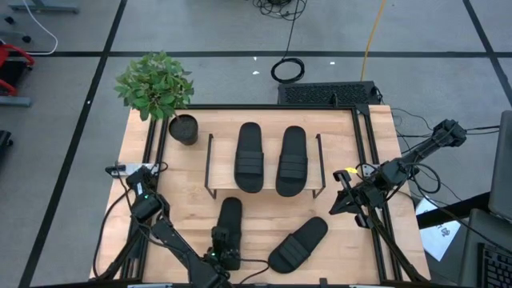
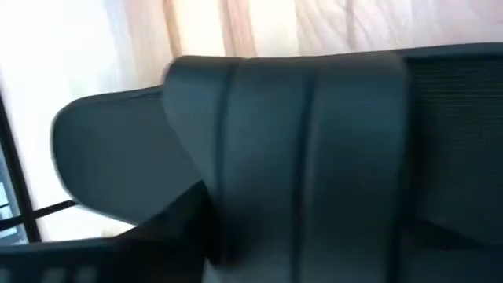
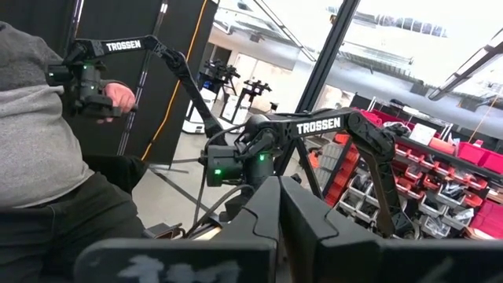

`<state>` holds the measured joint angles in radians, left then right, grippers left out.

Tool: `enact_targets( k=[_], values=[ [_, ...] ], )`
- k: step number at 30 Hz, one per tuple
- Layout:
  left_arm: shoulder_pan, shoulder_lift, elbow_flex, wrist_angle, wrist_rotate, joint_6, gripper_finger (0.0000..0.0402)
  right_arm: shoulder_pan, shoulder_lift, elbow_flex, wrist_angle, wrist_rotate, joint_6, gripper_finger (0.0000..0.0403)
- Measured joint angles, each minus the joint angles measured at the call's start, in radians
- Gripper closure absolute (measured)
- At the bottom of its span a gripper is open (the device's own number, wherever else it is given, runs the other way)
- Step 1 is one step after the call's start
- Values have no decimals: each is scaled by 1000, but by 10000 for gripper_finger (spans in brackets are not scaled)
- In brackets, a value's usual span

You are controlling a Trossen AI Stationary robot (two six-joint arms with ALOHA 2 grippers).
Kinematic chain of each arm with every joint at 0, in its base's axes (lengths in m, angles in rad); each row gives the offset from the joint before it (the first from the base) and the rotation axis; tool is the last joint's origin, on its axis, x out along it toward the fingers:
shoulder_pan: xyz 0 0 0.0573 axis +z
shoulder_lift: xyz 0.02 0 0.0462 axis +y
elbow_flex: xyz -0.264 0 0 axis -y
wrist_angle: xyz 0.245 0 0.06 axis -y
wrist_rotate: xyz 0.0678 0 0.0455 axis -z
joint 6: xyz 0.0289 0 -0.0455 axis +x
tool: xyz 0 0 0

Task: Pick and place slides into the shelf
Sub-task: Put the black slide under the shelf

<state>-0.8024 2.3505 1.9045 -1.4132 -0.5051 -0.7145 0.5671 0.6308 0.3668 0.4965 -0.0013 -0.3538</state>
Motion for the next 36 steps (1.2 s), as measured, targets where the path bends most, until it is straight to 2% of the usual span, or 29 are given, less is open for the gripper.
enact_targets(
  k=[6, 8, 9, 14, 21, 30, 36],
  values=[
    [0, 0, 7, -12, -23, 18, 346, 0, 0, 0, 0, 0, 0, 403],
    [0, 0, 8, -15, -35, 18, 385, 0, 0, 0, 0, 0, 0, 403],
    [-1, 0, 8, -25, -43, 17, 392, 0, 0, 0, 0, 0, 0, 403],
    [6, -5, 10, -52, -86, 2, 390, 0, 0, 0, 0, 0, 18, 403],
    [18, -7, 10, -51, -214, -55, 396, 0, 0, 0, 0, 0, 20, 403],
    [90, -9, 11, -84, -274, -109, 398, 0, 0, 0, 0, 0, 19, 403],
    [152, -9, 11, -88, -283, -51, 397, 0, 0, 0, 0, 0, 19, 403]
  ],
)
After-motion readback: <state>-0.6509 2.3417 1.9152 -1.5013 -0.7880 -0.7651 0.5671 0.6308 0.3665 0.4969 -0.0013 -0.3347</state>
